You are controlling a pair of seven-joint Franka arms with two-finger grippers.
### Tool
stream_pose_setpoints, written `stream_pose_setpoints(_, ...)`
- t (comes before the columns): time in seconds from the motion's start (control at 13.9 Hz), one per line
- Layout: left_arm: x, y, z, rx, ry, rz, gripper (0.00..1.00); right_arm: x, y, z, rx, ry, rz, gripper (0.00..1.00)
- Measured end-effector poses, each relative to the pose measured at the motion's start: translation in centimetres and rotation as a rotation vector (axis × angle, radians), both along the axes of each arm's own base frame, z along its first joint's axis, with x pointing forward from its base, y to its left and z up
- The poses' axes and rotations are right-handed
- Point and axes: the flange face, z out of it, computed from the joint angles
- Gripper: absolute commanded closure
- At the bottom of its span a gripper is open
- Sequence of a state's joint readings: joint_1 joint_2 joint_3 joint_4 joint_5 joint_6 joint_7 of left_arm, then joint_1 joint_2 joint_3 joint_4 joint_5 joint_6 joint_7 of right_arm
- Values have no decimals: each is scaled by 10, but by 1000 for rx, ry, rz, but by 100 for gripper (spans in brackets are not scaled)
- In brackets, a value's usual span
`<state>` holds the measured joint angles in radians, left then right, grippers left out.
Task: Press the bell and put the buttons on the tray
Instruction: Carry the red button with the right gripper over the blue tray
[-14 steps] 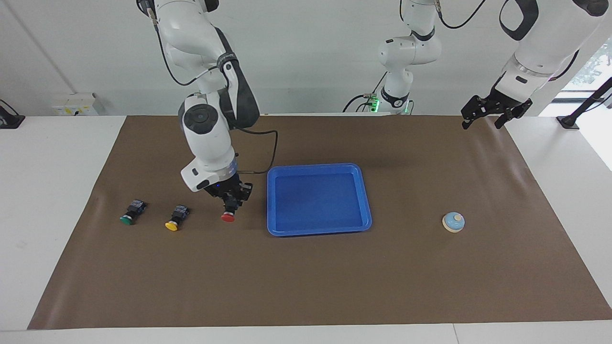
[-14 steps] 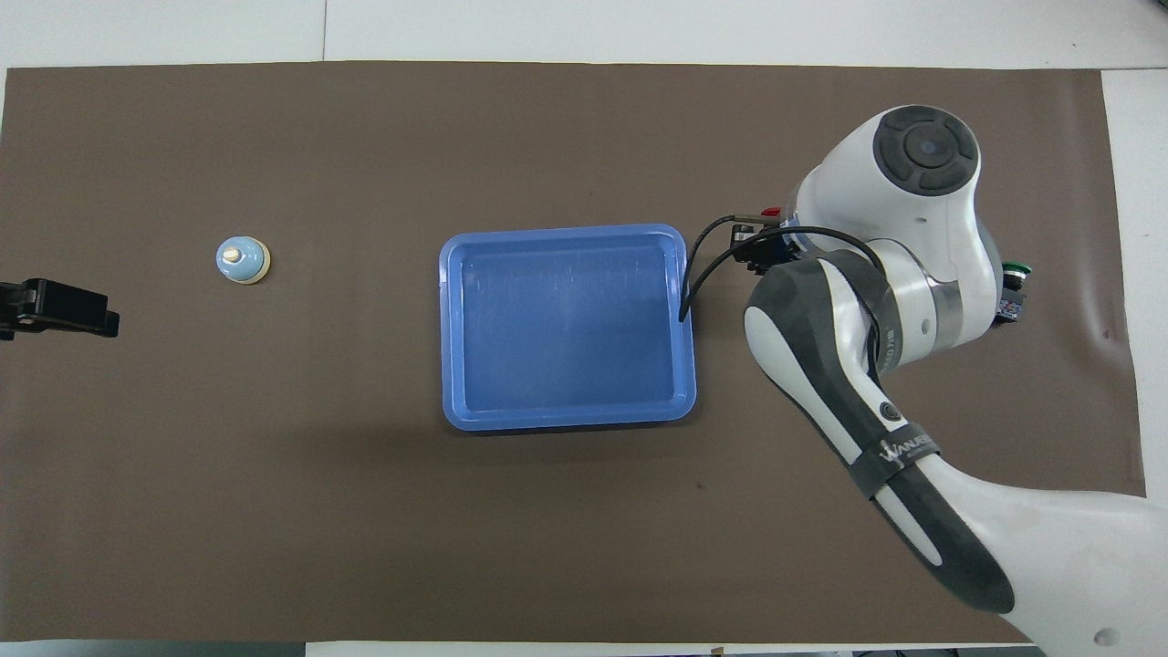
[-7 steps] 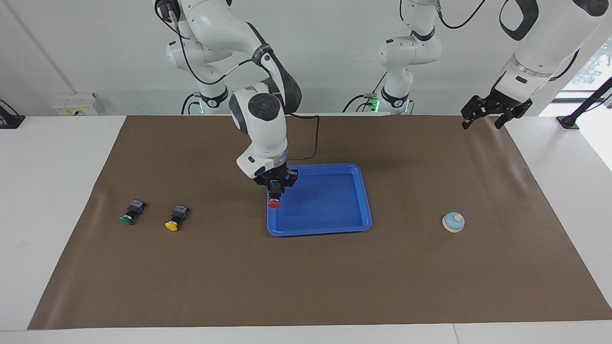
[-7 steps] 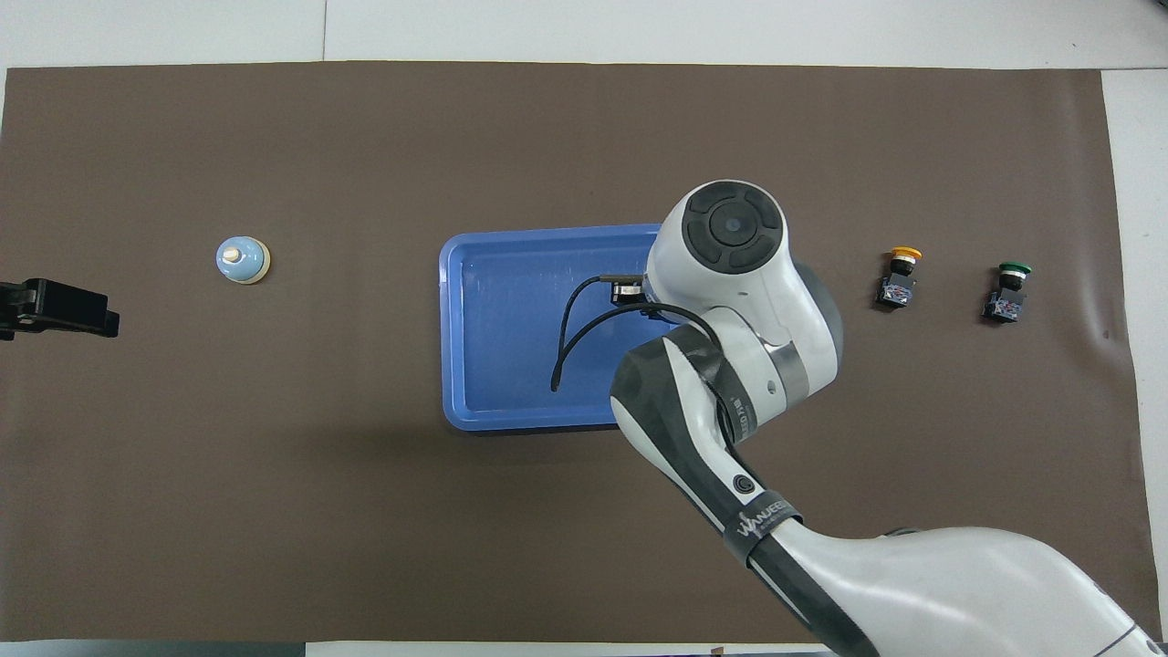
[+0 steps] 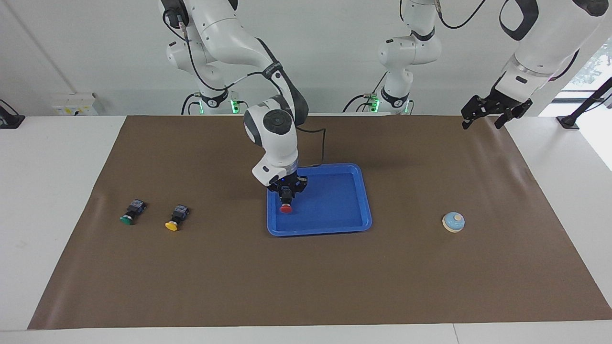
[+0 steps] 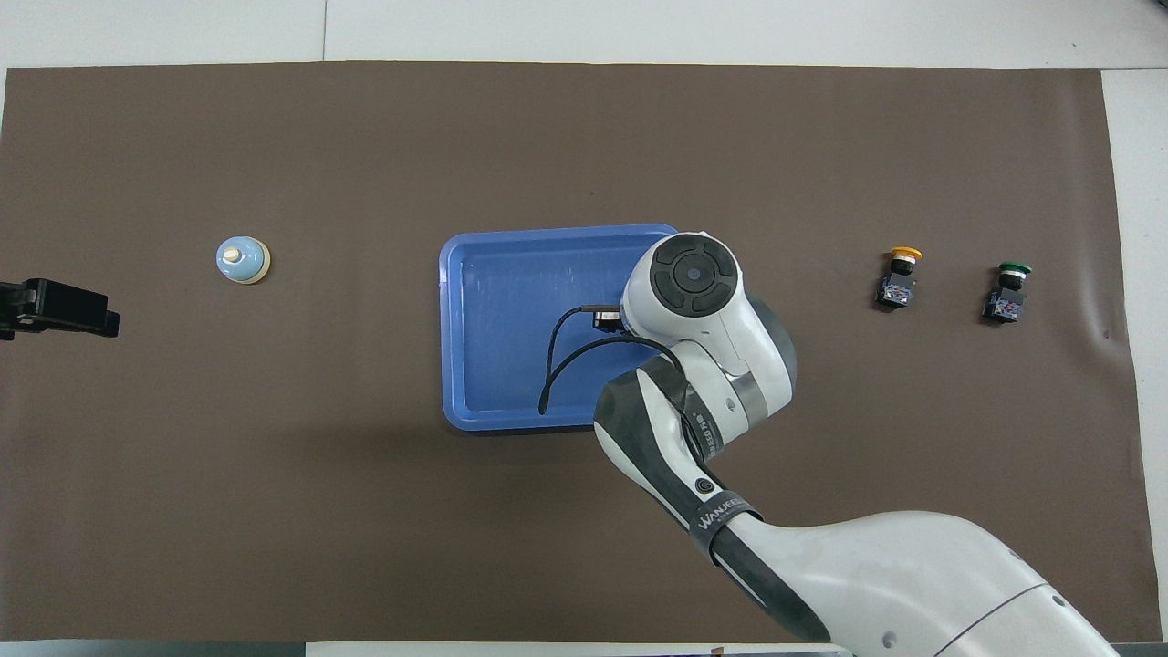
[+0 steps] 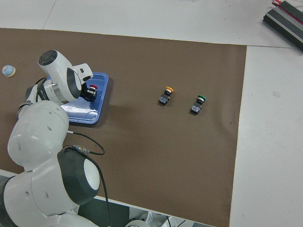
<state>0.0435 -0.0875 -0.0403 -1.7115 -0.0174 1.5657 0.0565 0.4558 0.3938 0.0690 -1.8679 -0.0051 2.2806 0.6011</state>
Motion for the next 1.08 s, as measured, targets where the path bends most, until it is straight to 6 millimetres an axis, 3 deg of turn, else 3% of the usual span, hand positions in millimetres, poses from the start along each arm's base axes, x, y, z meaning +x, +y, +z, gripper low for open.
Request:
stream_pose_setpoints(0.14, 0, 0, 0, 0, 0, 0, 0, -3, 0, -6, -3, 6, 3, 100)
stream_pose_setpoints(0.22, 0, 0, 0, 0, 0, 0, 0, -4, 0, -7, -3, 8, -2, 79)
stream_pose_setpoints(0.29, 0, 0, 0, 0, 0, 0, 0, -5, 2, -7, -4, 9, -17, 17)
stream_pose_setpoints(0.36, 0, 0, 0, 0, 0, 0, 0, -7, 5, -7, -4, 10, -29, 0)
stream_pose_setpoints(0.58, 0, 0, 0, 0, 0, 0, 0, -10, 11, -6, -3, 9, -40, 0)
stream_pose_setpoints(0.72, 0, 0, 0, 0, 0, 0, 0, -5, 3, 2, -8, 10, -57, 0)
stream_pose_setpoints(0.86, 0, 0, 0, 0, 0, 0, 0, 11, -20, 29, -21, 24, -99, 0)
stream_pose_setpoints(1.08, 0, 0, 0, 0, 0, 0, 0, 35, -78, 87, -27, 26, -146, 0)
